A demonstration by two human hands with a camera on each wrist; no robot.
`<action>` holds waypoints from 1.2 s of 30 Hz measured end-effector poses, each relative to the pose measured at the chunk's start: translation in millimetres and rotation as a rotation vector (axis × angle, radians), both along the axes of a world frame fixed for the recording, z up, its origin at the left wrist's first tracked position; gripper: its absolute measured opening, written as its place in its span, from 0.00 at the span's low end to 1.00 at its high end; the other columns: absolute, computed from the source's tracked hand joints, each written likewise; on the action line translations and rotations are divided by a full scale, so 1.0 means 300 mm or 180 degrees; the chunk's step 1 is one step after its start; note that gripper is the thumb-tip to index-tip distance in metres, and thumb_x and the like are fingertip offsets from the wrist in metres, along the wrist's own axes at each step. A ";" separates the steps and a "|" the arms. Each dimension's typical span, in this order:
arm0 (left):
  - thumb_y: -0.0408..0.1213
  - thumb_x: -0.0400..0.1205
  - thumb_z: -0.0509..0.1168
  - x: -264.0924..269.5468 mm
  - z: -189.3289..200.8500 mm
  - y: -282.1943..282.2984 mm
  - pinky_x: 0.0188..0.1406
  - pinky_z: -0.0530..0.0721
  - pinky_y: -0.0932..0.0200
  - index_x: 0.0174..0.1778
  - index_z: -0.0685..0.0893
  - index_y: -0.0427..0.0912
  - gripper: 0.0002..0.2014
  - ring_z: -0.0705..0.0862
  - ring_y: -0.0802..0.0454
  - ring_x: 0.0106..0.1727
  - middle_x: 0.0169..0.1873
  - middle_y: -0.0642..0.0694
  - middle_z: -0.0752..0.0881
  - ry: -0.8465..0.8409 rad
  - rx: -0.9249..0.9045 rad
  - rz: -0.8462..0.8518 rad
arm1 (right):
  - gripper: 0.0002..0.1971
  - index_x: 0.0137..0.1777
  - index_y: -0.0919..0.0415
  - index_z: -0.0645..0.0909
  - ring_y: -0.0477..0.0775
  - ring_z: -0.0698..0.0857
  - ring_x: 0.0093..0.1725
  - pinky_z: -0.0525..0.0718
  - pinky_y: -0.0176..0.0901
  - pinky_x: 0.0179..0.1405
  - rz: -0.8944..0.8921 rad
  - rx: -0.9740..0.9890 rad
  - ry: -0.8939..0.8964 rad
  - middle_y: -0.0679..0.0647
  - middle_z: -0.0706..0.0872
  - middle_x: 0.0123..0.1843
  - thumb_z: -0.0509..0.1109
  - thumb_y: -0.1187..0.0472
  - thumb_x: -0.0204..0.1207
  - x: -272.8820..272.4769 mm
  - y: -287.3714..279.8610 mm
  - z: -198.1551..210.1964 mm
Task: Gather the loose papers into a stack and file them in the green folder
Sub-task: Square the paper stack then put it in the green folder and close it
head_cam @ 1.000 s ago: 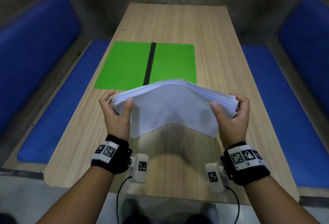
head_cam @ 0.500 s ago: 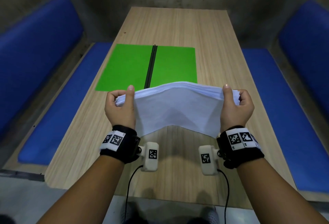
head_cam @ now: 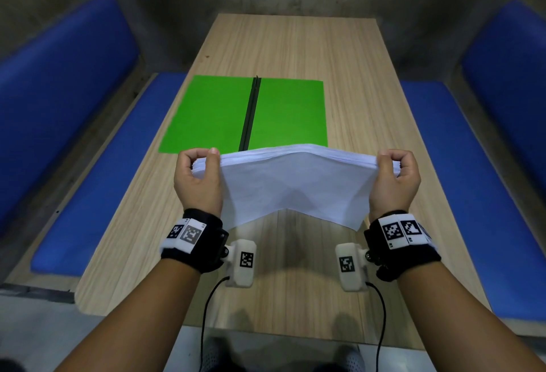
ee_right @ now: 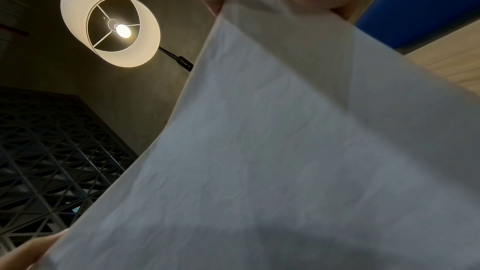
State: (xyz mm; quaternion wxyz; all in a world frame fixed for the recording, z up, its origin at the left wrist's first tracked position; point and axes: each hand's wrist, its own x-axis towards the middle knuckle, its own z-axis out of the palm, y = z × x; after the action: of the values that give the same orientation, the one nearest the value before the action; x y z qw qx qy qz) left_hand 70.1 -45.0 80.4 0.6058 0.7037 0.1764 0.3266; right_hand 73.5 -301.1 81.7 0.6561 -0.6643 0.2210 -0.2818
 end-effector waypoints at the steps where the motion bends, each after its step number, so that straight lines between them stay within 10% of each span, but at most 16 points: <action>1: 0.38 0.78 0.67 0.001 -0.001 0.002 0.46 0.74 0.78 0.35 0.76 0.55 0.09 0.77 0.75 0.38 0.36 0.61 0.80 -0.0007 0.0016 -0.0004 | 0.09 0.33 0.47 0.74 0.44 0.77 0.42 0.76 0.42 0.50 0.0016 0.0001 -0.0005 0.41 0.79 0.37 0.66 0.59 0.74 0.002 -0.004 -0.002; 12: 0.34 0.81 0.58 0.009 -0.006 0.016 0.46 0.74 0.72 0.44 0.79 0.45 0.05 0.77 0.75 0.41 0.39 0.61 0.80 -0.0001 0.0153 -0.0159 | 0.11 0.33 0.45 0.77 0.51 0.80 0.47 0.76 0.51 0.51 0.0349 -0.0076 -0.0012 0.43 0.83 0.40 0.59 0.55 0.75 0.005 -0.034 -0.018; 17: 0.52 0.76 0.61 -0.048 -0.030 0.069 0.58 0.77 0.61 0.62 0.70 0.53 0.20 0.78 0.57 0.55 0.51 0.52 0.79 0.0002 0.0216 -0.1053 | 0.11 0.48 0.48 0.78 0.42 0.78 0.45 0.76 0.36 0.48 0.0851 -0.0107 -0.0350 0.43 0.80 0.46 0.63 0.45 0.72 -0.042 -0.075 -0.012; 21: 0.37 0.66 0.65 -0.094 -0.094 0.119 0.58 0.80 0.59 0.66 0.66 0.61 0.32 0.79 0.52 0.60 0.63 0.42 0.76 0.0106 0.0118 -0.1742 | 0.26 0.67 0.54 0.70 0.39 0.81 0.46 0.81 0.30 0.48 0.1448 -0.0169 -0.0334 0.49 0.80 0.51 0.69 0.66 0.68 -0.082 -0.125 -0.065; 24: 0.25 0.66 0.58 -0.080 -0.109 0.088 0.52 0.79 0.65 0.60 0.76 0.51 0.27 0.82 0.66 0.51 0.52 0.51 0.83 0.0361 -0.0227 -0.1398 | 0.25 0.61 0.55 0.72 0.36 0.83 0.45 0.81 0.36 0.47 0.1278 -0.0508 0.0147 0.49 0.81 0.51 0.66 0.78 0.66 -0.059 -0.107 -0.093; 29: 0.24 0.69 0.56 -0.024 -0.092 0.048 0.49 0.80 0.58 0.53 0.84 0.43 0.20 0.83 0.62 0.44 0.44 0.51 0.86 0.0576 -0.0680 -0.0990 | 0.16 0.47 0.56 0.81 0.44 0.84 0.39 0.80 0.44 0.43 0.0860 0.0074 0.0391 0.51 0.86 0.41 0.61 0.77 0.69 -0.007 -0.061 -0.105; 36: 0.23 0.68 0.56 -0.043 -0.048 0.084 0.37 0.79 0.75 0.46 0.82 0.40 0.16 0.82 0.71 0.36 0.36 0.57 0.84 0.0177 -0.0609 -0.1004 | 0.16 0.50 0.60 0.78 0.36 0.83 0.38 0.81 0.29 0.40 0.0934 0.0029 -0.0028 0.51 0.84 0.42 0.62 0.80 0.72 -0.082 -0.075 -0.059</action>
State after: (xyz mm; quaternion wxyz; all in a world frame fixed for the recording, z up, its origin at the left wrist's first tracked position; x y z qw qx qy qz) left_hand 57.1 -19.9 66.1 0.7086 0.6706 0.1107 0.1897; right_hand 49.0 -323.6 64.1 0.6942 -0.6853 0.1199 -0.1848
